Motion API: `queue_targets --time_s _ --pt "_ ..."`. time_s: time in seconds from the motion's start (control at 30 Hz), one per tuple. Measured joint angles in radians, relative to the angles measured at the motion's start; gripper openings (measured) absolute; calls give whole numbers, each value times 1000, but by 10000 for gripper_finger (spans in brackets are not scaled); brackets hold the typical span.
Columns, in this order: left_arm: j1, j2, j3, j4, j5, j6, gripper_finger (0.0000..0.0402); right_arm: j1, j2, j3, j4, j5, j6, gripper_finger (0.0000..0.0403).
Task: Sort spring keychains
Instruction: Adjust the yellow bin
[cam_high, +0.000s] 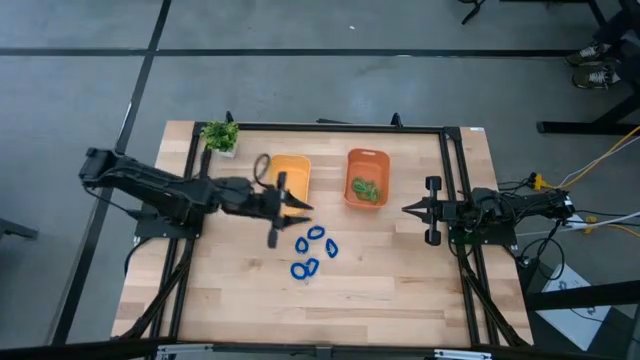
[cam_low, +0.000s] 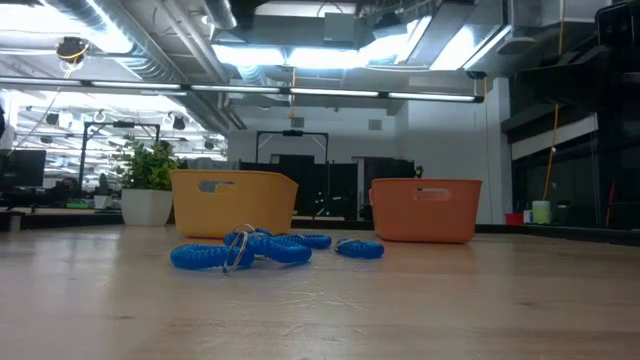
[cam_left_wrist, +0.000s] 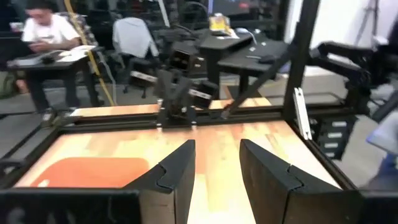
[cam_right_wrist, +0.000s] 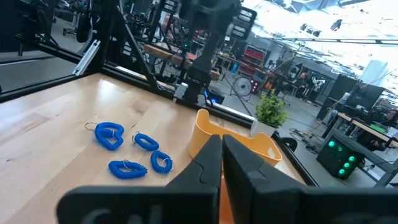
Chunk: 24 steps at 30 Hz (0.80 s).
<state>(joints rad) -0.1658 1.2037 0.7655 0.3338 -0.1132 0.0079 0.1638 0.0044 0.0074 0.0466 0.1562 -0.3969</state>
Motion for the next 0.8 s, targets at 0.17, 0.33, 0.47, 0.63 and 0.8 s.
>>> queue_targets --time_s 0.17,0.33,0.47,0.63,0.8 --pt "-54 118 86 14 2 -10 123 0 0 0 0 0 0 16" --pt "-98 208 144 14 43 -24 123 0 0 0 0 0 0 16" --pt "-120 287 187 -1 65 -76 123 0 0 0 0 0 0 16" --pt "-139 404 248 -85 63 -137 123 0 0 0 0 0 0 16" --pt "-142 506 299 -160 40 -155 123 0 0 0 0 0 0 16"
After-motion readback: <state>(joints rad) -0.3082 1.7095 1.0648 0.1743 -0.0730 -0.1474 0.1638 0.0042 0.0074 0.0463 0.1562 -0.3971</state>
